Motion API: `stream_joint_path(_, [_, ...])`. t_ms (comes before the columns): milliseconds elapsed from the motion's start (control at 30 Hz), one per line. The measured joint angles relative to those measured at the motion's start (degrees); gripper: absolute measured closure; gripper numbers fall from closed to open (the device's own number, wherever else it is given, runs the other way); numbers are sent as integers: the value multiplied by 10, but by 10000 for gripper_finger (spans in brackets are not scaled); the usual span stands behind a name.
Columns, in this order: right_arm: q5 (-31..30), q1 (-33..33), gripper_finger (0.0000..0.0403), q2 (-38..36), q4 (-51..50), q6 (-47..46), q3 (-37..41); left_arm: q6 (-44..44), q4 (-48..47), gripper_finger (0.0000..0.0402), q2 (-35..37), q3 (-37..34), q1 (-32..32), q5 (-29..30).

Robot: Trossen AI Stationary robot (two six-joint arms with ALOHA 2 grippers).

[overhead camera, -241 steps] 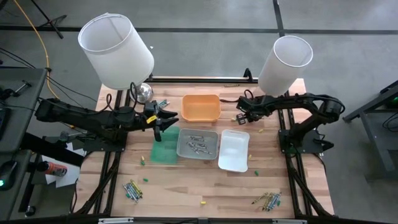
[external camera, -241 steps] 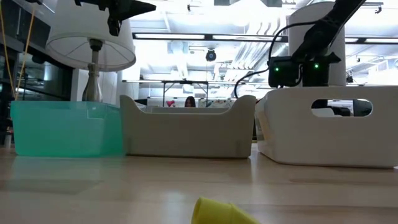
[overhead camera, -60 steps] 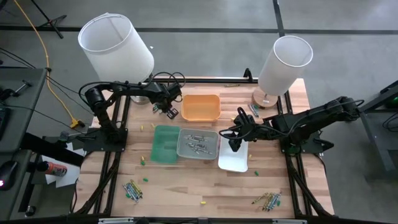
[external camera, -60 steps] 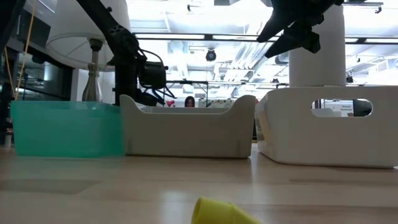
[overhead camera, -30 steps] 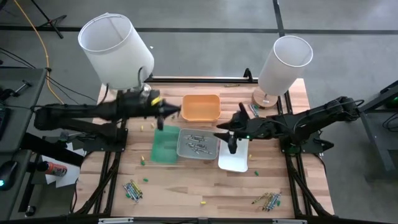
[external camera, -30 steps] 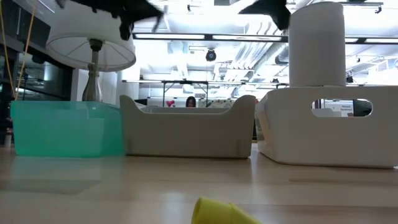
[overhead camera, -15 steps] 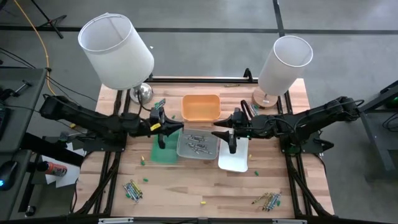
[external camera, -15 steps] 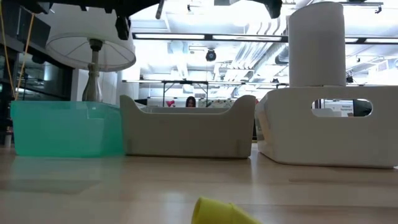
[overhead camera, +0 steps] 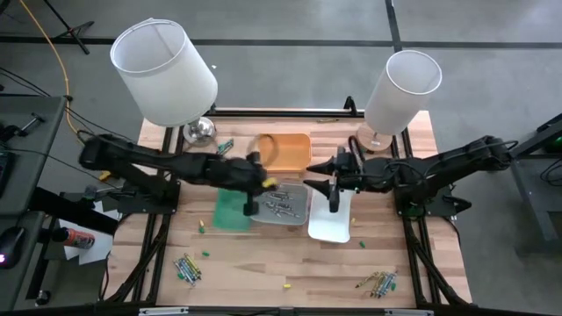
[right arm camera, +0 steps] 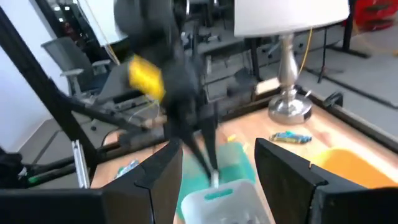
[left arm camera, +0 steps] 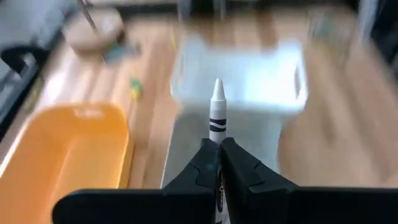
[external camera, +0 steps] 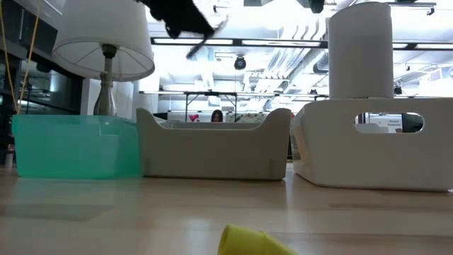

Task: Sort crayons
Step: Put the white crayon into the gray bin, then put the gray crayon into the yellow bin

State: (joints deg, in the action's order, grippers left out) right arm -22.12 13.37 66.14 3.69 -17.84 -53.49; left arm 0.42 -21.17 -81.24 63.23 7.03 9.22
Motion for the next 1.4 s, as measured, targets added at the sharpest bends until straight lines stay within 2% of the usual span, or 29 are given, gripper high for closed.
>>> stream_joint_path(100, [-16,-2,210,-20,-1,18,0,38,-69,401,-73,50,0,-1])
stream_joint_path(400, [-45,-3,210,-46,-10,29,0,54,-81,400,-230,85,0,3])
stream_joint_path(667, [-45,-3,210,-46,-14,29,0,47,-79,373,-260,85,-3,0])
stream_joint_path(833, [-45,-3,210,-46,-15,41,0,25,-83,333,-253,85,-20,-49])
stream_joint_path(1000, [-47,-3,210,-46,-18,53,0,-8,-140,287,-211,85,-34,-73])
stream_joint_path(1067, [-47,-3,210,-46,-19,53,0,-34,-175,275,-176,83,-39,-73])
stream_joint_path(1167, [-47,-3,210,-46,-23,52,0,-75,-176,268,-100,58,-44,-70])
stream_joint_path(1267, [-47,-3,210,-46,-23,49,0,-112,-97,268,-2,2,-40,-40])
stream_joint_path(1400, [-46,-3,210,-46,-27,48,0,-155,78,270,136,-109,-15,8])
